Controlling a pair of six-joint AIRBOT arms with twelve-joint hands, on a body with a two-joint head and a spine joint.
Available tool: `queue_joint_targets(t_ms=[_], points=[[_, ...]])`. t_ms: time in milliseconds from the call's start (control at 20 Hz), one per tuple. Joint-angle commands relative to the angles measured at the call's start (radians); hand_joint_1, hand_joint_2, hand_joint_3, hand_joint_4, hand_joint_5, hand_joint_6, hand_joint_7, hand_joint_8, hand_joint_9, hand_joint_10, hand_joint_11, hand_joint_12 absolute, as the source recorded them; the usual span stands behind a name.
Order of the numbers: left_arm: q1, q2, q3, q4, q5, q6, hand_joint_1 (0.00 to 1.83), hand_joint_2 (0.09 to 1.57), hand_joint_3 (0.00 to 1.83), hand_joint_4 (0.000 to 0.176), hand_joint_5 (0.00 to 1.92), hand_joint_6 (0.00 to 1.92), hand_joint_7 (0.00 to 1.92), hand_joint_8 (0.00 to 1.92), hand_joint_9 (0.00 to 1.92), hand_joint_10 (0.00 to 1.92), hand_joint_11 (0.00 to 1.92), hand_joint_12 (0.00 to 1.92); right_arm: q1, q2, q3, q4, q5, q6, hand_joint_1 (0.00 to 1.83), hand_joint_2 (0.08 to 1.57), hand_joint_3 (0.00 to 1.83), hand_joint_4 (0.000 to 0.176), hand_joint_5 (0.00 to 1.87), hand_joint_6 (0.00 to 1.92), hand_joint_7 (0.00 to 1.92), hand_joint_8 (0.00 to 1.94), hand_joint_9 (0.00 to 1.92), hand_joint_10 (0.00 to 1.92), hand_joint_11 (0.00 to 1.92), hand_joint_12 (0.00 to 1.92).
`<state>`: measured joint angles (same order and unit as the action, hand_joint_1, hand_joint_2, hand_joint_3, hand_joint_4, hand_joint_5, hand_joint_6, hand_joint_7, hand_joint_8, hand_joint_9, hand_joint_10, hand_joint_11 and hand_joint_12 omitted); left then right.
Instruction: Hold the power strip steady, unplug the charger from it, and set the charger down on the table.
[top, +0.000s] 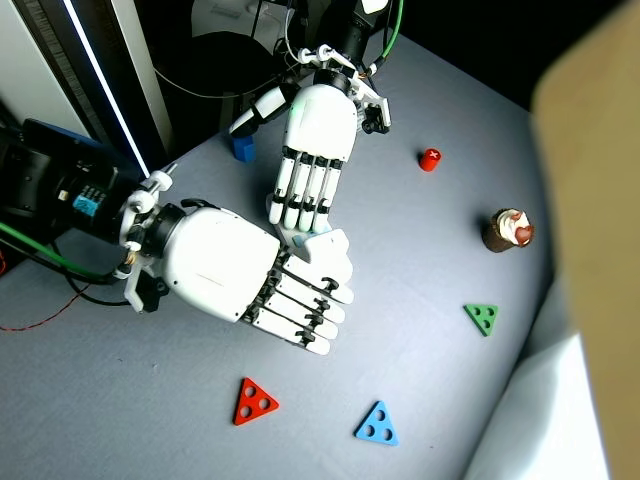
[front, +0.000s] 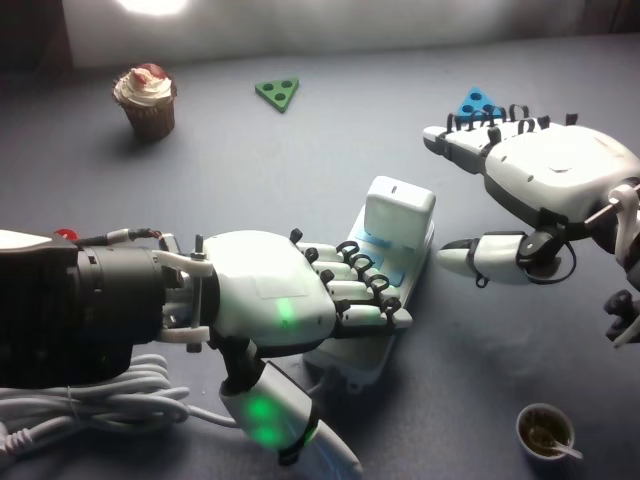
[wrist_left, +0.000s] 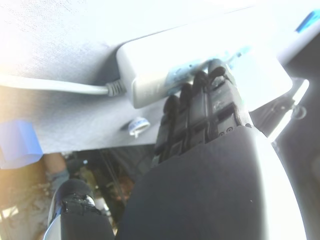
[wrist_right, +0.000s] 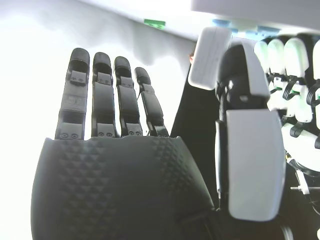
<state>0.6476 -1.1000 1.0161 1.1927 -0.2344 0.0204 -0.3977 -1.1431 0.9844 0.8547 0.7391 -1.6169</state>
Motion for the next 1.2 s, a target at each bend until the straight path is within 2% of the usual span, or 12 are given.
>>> queue_joint_targets(t_ms=[0, 350, 650, 1150], points=[[0.001, -0.012, 0.002, -0.011, -0.047, -0.006, 0.0, 0.89, 0.0, 0.0, 0.05, 0.01, 0.06, 0.01, 0.04, 0.0, 0.03, 0.04, 0.015, 0.008, 0.002, -0.028, 0.087, 0.002, 0.77, 1.1, 0.01, 0.0, 0.12, 0.0, 0.2, 0.0, 0.2, 0.0, 0.2, 0.08], [0.008, -0.007, -0.002, -0.01, -0.046, -0.007, 0.0, 0.88, 0.0, 0.0, 0.04, 0.0, 0.05, 0.0, 0.03, 0.0, 0.02, 0.03, 0.087, 0.005, -0.01, 0.206, 0.043, -0.016, 0.77, 1.1, 0.0, 0.0, 0.17, 0.0, 0.24, 0.0, 0.24, 0.01, 0.25, 0.09], [0.009, -0.003, -0.001, -0.01, -0.045, -0.007, 0.0, 0.88, 0.0, 0.0, 0.07, 0.01, 0.08, 0.01, 0.06, 0.01, 0.05, 0.04, 0.102, 0.005, -0.032, 0.261, -0.019, -0.021, 0.76, 1.1, 0.0, 0.0, 0.17, 0.0, 0.22, 0.0, 0.23, 0.0, 0.24, 0.09], [0.01, 0.004, -0.001, -0.01, -0.044, -0.008, 0.0, 0.89, 0.0, 0.0, 0.07, 0.01, 0.08, 0.01, 0.06, 0.01, 0.05, 0.04, 0.118, -0.017, -0.005, 0.279, -0.059, -0.02, 0.74, 1.12, 0.0, 0.0, 0.22, 0.0, 0.26, 0.0, 0.24, 0.0, 0.23, 0.08]])
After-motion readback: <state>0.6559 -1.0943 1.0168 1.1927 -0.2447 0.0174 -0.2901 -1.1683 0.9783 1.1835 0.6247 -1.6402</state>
